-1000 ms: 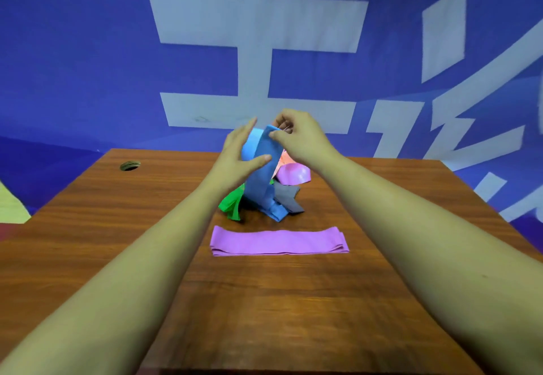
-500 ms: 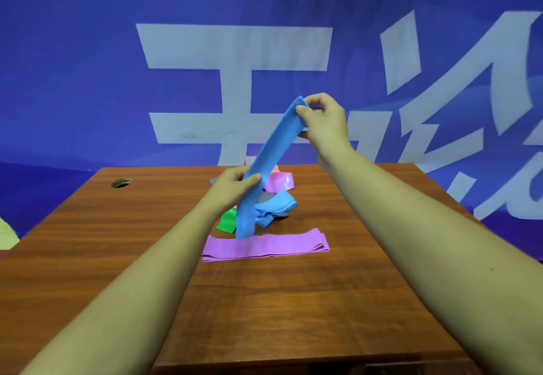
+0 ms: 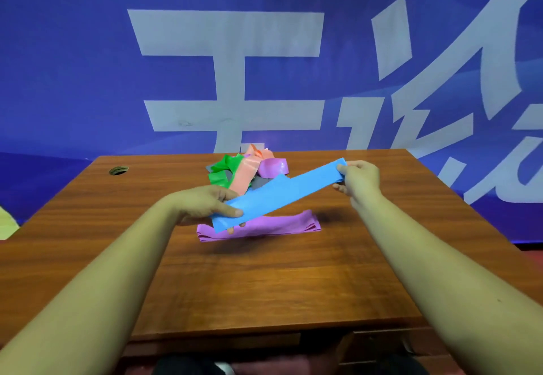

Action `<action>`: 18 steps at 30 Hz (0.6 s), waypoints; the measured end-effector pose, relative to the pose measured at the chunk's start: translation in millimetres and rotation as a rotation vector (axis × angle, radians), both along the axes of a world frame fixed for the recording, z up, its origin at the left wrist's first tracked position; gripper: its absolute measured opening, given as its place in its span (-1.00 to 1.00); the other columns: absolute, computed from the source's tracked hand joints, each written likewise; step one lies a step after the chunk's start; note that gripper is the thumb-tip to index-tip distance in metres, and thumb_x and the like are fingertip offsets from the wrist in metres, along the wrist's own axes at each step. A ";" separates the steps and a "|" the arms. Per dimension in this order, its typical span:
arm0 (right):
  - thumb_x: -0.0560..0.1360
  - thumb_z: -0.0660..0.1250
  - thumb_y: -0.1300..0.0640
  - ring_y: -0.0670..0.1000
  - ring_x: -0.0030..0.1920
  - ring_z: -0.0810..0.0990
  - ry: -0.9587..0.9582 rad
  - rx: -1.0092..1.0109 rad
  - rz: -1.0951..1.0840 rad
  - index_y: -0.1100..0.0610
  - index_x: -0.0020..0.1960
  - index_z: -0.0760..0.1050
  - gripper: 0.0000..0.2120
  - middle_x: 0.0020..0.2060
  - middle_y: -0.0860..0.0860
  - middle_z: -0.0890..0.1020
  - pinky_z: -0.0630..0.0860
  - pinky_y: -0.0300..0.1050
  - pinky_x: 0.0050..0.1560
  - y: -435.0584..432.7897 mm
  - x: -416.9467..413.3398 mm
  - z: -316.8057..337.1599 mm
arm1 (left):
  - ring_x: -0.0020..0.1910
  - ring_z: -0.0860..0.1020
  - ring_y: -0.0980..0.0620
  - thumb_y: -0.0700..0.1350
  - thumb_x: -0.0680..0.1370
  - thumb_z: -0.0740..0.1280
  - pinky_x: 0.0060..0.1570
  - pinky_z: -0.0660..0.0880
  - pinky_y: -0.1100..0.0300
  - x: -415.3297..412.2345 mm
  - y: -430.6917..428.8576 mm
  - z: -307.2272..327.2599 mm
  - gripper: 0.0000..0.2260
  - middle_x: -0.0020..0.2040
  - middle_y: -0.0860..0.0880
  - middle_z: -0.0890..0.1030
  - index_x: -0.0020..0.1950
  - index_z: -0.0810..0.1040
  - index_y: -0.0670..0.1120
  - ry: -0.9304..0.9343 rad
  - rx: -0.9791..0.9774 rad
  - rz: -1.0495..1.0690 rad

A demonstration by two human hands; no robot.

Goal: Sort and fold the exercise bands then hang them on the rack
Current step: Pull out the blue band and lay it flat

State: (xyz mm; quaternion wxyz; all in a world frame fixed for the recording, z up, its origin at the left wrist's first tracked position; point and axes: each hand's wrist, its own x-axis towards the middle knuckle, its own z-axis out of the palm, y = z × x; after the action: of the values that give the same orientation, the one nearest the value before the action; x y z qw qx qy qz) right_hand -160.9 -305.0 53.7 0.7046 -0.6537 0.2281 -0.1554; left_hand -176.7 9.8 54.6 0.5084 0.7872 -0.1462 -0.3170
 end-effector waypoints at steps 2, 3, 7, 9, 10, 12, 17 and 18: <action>0.54 0.32 0.30 0.04 -0.29 0.60 0.036 -0.029 0.031 0.22 -0.03 0.48 -0.96 -0.11 0.20 0.60 0.61 -0.17 -0.41 -1.0 -11.0 -13.2 | -0.26 0.62 0.03 -0.27 0.49 0.43 -0.23 0.58 0.23 -6.5 10.5 -17.5 -0.80 -0.11 -0.16 0.66 0.07 0.57 -0.31 0.010 -0.047 0.122; 0.53 0.33 0.31 0.04 -0.30 0.59 0.052 -0.032 0.048 0.22 -0.03 0.48 -0.95 -0.13 0.20 0.59 0.59 -0.20 -0.45 -0.2 -17.2 -19.8 | -0.27 0.61 0.02 -0.26 0.45 0.46 -0.25 0.58 0.22 -9.9 15.2 -25.8 -0.78 -0.12 -0.19 0.63 0.03 0.56 -0.31 0.003 -0.069 0.210; 0.52 0.32 0.34 0.05 -0.27 0.60 0.129 0.017 0.148 0.24 -0.02 0.48 -0.94 -0.16 0.19 0.59 0.57 -0.23 -0.50 4.5 -42.5 -49.2 | -0.46 0.58 0.03 -0.32 0.54 0.35 -0.47 0.51 0.27 -32.5 30.6 -48.4 -0.94 -0.28 -0.20 0.61 -0.01 0.54 -0.22 -0.075 -0.136 0.499; 0.52 0.35 0.32 0.06 -0.22 0.62 0.174 0.011 0.201 0.24 -0.01 0.50 -0.94 -0.13 0.17 0.59 0.61 -0.19 -0.44 6.9 -52.0 -66.0 | -0.51 0.56 0.02 -0.29 0.57 0.32 -0.51 0.46 0.29 -43.8 39.6 -57.9 -0.95 -0.35 -0.21 0.62 0.02 0.49 -0.23 -0.164 -0.101 0.570; 0.52 0.36 0.31 0.05 -0.23 0.62 0.192 -0.001 0.223 0.24 -0.01 0.50 -0.93 -0.13 0.15 0.59 0.63 -0.17 -0.41 9.4 -56.8 -72.8 | -0.53 0.54 0.03 -0.28 0.57 0.32 -0.52 0.45 0.29 -49.6 44.0 -62.7 -0.96 -0.38 -0.22 0.62 0.00 0.49 -0.24 -0.208 -0.066 0.603; 0.51 0.39 0.27 0.03 -0.26 0.60 0.221 -0.070 0.260 0.23 -0.03 0.52 -0.93 -0.14 0.13 0.58 0.64 -0.16 -0.36 14.3 -64.3 -86.6 | -0.54 0.54 0.03 -0.29 0.58 0.31 -0.52 0.46 0.28 -60.1 51.5 -73.0 -0.96 -0.41 -0.20 0.61 -0.03 0.50 -0.26 -0.253 -0.016 0.661; 0.48 0.41 0.19 0.05 -0.35 0.53 0.216 -0.402 0.279 0.18 -0.19 0.53 -0.89 -0.24 0.07 0.60 0.56 -0.08 -0.32 27.3 -73.3 -110.5 | -0.58 0.51 0.13 -0.28 0.57 0.30 -0.54 0.42 0.31 -76.8 60.3 -101.1 -0.94 -0.40 -0.09 0.58 -0.06 0.56 -0.19 -0.353 0.181 0.754; 0.46 0.42 0.19 0.05 -0.32 0.52 0.199 -0.482 0.277 0.17 -0.23 0.53 -0.87 -0.28 0.04 0.59 0.53 -0.05 -0.26 28.7 -73.3 -114.0 | -0.56 0.51 0.14 -0.26 0.56 0.31 -0.50 0.42 0.30 -78.1 61.6 -105.9 -0.94 -0.38 -0.06 0.58 -0.03 0.56 -0.15 -0.367 0.237 0.775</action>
State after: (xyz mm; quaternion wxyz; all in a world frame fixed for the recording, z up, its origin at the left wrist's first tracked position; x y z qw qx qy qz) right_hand -234.2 -276.3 -60.3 0.5176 -0.8392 0.1614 -0.0426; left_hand -254.8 71.5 -51.3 0.4615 0.8800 0.1093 0.0274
